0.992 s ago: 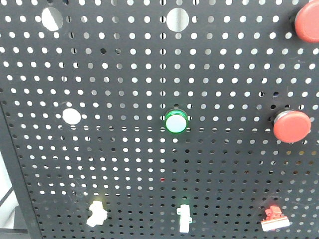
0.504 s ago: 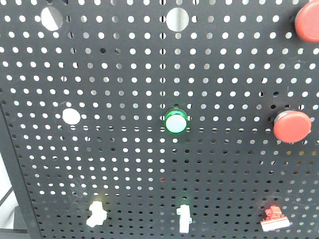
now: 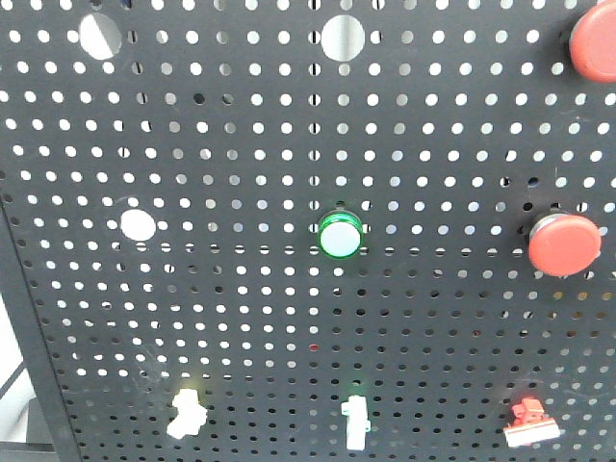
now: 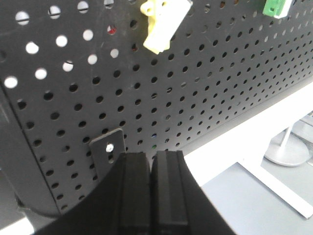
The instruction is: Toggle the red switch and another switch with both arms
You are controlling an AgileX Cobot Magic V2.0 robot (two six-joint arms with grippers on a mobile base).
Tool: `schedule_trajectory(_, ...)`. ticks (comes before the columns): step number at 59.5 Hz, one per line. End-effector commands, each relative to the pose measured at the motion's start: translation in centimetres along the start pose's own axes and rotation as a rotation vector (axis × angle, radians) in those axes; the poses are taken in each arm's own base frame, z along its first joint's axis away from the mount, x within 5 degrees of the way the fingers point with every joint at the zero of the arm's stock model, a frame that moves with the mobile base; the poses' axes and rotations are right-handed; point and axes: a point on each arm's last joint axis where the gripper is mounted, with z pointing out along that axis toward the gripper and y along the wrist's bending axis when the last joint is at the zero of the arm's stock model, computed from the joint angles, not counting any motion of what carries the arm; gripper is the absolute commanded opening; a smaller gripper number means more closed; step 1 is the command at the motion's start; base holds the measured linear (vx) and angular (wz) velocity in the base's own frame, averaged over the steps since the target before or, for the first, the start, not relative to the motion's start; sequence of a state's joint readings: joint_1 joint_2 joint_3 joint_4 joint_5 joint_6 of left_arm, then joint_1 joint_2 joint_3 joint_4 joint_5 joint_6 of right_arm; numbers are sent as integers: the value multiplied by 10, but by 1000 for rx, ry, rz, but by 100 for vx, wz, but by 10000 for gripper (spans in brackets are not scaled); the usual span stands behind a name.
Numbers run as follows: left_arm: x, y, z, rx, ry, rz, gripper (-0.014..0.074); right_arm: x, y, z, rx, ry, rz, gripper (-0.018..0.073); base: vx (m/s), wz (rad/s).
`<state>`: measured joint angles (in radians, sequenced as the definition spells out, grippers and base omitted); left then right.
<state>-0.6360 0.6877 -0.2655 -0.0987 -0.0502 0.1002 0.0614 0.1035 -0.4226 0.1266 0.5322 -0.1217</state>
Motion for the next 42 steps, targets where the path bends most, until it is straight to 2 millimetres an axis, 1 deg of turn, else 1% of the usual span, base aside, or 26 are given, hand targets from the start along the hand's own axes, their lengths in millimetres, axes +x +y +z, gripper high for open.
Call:
schedule_trajectory(1,-8,1,-3,-15,-129,52,3,-16,-1,-2,14,-97,3,-6,0,0)
schedule_trajectory(6,2,6,-13,-65,-206,101,3,-16,-1,-2,14,-97,3,-6,0,0)
schedule_trajectory(17,39,23,-46,-273,-357,14,3,-16,-1,-2,14,-97,3,-6,0,0)
schedule_trajectory(22,53,28,-57,-378,-404,-32,3,-16,-1,-2,14,-98,3,-6,0,0)
schedule_trajectory(33,61,30,-74,-536,-424,-60,3,-16,-1,-2,14,-96,3,-6,0,0)
schedule_trajectory(37,63,29,-77,-557,-421,-49,3,-16,-1,-2,14,-96,3,-6,0,0)
schedule_trajectory(42,66,29,-75,-553,-374,-49,3,-16,-1,-2,13,-94,3,-6,0,0)
